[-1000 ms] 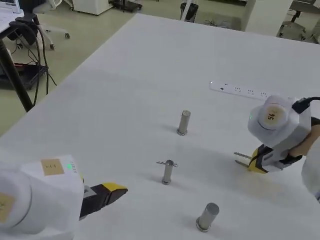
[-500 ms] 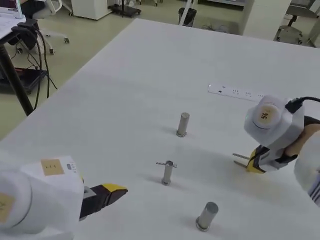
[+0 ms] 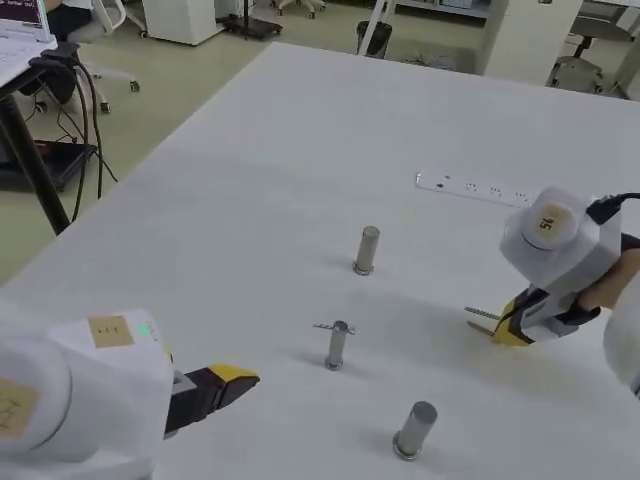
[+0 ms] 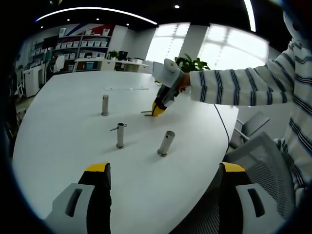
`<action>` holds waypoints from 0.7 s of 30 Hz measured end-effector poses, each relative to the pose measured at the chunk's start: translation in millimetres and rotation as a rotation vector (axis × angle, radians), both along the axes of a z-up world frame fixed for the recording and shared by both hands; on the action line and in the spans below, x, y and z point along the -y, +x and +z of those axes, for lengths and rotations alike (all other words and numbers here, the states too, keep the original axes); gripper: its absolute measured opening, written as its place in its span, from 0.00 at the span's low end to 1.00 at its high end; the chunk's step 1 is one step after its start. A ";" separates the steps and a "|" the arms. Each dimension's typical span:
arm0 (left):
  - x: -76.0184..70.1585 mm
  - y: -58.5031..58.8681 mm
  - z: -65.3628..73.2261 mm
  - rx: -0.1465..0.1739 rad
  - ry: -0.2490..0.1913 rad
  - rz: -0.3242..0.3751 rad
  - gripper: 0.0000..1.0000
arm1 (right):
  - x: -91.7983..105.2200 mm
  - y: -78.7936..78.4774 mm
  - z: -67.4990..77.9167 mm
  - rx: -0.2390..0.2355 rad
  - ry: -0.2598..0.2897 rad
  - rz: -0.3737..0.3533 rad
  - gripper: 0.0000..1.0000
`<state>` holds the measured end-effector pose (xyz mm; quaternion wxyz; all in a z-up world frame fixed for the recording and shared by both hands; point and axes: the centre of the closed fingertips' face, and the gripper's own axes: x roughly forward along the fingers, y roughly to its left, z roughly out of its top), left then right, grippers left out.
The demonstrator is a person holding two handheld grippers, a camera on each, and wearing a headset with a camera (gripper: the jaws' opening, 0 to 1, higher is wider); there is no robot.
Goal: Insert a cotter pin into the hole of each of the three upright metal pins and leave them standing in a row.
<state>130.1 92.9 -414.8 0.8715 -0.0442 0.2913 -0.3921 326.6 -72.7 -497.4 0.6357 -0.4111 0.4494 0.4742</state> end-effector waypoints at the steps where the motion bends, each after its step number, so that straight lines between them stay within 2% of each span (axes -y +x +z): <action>1: -0.2 -0.2 -0.2 -0.001 0.000 0.001 0.90 | -0.3 -0.6 0.0 -0.003 -0.001 0.010 0.00; 8: -1.3 -0.5 0.6 0.000 -0.002 0.003 0.90 | -0.4 0.0 0.4 -0.025 0.032 -0.001 0.00; 11: -1.8 0.5 1.8 0.003 -0.007 0.008 0.90 | -3.6 -3.7 1.1 -0.043 0.070 -0.020 0.00; 13: -1.4 0.7 2.0 0.002 -0.007 0.007 0.90 | -4.9 -4.7 1.0 -0.022 0.066 -0.006 0.00; 21: 1.4 3.0 6.7 0.008 -0.029 0.012 0.89 | -6.1 -9.3 1.2 0.000 0.038 0.037 0.00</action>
